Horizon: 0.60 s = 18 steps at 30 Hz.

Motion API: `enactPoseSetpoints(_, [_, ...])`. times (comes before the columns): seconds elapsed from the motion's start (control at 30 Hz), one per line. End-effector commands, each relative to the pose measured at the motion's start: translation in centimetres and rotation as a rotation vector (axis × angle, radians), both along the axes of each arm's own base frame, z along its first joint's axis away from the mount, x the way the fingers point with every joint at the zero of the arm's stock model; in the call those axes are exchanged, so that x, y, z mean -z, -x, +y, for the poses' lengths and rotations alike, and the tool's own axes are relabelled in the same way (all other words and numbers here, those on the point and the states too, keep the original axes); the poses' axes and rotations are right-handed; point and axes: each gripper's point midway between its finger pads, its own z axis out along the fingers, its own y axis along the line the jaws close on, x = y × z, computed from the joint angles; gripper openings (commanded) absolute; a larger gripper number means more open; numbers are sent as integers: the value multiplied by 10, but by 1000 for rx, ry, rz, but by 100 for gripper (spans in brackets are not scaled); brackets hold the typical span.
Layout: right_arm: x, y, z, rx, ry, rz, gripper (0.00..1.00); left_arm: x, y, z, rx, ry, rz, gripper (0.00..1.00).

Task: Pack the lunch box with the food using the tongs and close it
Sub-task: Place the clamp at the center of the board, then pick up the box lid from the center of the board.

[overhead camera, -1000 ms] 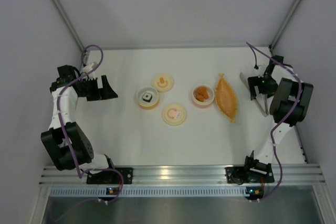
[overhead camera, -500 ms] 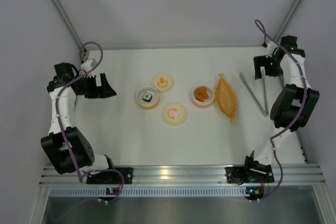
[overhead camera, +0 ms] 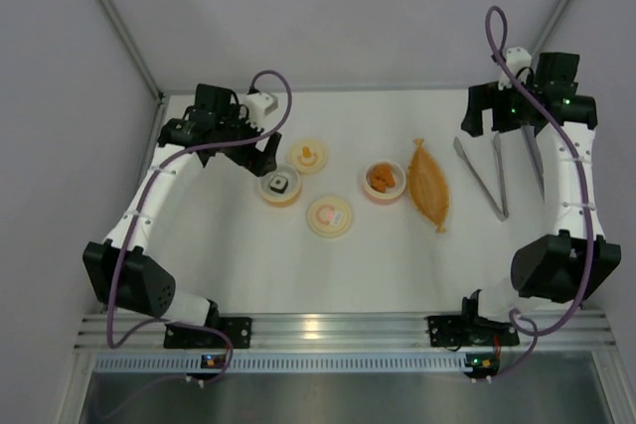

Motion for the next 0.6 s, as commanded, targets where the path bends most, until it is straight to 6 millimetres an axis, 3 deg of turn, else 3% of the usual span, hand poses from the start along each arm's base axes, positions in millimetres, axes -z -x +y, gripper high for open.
enactPoseSetpoints(0.0, [16, 31, 33, -85, -95, 71, 99, -11, -26, -15, 58, -66, -64, 98])
enactPoseSetpoints(0.07, [22, 47, 47, -131, -122, 93, 99, -4, -16, -36, 161, -55, -12, 96])
enactPoseSetpoints(0.1, [25, 52, 49, -137, -124, 101, 99, 3, -7, -58, 239, -51, 12, 95])
enactPoseSetpoints(0.17, [31, 65, 55, -158, -127, 121, 99, 18, 1, -76, 299, -98, 10, 92])
enactPoseSetpoints(0.2, [35, 71, 57, -165, -130, 139, 99, 38, 11, -89, 324, -166, 27, 90])
enactPoseSetpoints(0.27, [33, 81, 64, -194, -146, 139, 96, 55, 23, -103, 336, -180, 81, 85])
enactPoseSetpoints(0.37, [40, 98, 86, -285, -137, 160, 80, 70, 42, -122, 316, -63, 243, 80])
enactPoseSetpoints(0.4, [44, 101, 93, -311, -130, 169, 69, 72, 47, -125, 309, -28, 288, 79])
enactPoseSetpoints(0.43, [54, 112, 114, -376, -129, 204, 65, 71, 58, -134, 332, 43, 347, 78])
enactPoseSetpoints(0.5, [64, 116, 133, -400, -130, 232, 51, 71, 67, -144, 313, 115, 419, 77])
enactPoseSetpoints(0.57, [78, 120, 161, -458, -128, 262, 48, 75, 76, -150, 285, 170, 480, 76])
